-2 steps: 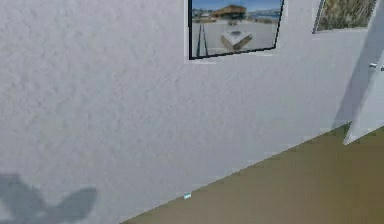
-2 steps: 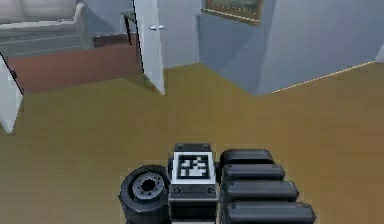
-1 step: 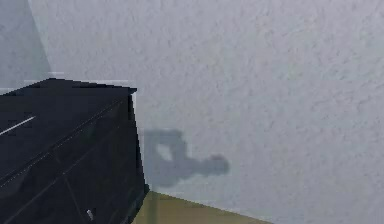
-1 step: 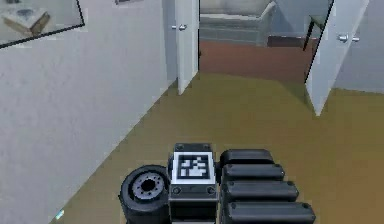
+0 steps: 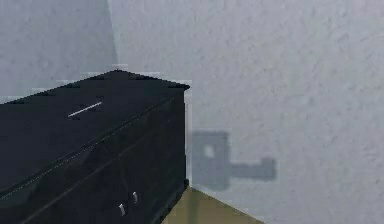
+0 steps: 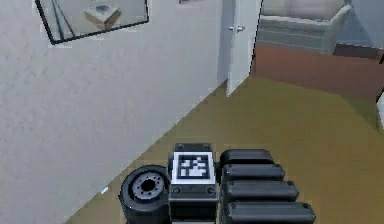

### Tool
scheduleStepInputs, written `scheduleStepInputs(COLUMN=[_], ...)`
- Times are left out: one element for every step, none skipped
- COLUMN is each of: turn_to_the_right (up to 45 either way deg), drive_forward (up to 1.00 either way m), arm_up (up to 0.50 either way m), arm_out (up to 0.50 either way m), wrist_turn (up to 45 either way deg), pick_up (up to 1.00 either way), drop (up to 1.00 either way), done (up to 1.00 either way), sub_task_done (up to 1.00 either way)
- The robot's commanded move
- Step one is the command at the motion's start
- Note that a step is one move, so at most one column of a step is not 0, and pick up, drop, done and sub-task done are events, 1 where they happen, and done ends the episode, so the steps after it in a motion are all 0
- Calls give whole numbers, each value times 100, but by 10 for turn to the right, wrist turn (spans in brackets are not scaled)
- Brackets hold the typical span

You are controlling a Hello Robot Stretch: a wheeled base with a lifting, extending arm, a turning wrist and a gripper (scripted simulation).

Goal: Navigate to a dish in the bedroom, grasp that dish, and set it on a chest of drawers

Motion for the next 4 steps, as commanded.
scheduleStepInputs(turn_to_the_right=[450, 120, -450, 300], drive_forward=[0, 0, 0, 0], arm_up=[0, 0, 0, 0], arm_out=[0, 0, 0, 0], wrist_turn=[0, 0, 0, 0], pick_up=[0, 0, 0, 0], drop=[0, 0, 0, 0], done=[0, 0, 0, 0], sub_task_done=[0, 0, 0, 0])
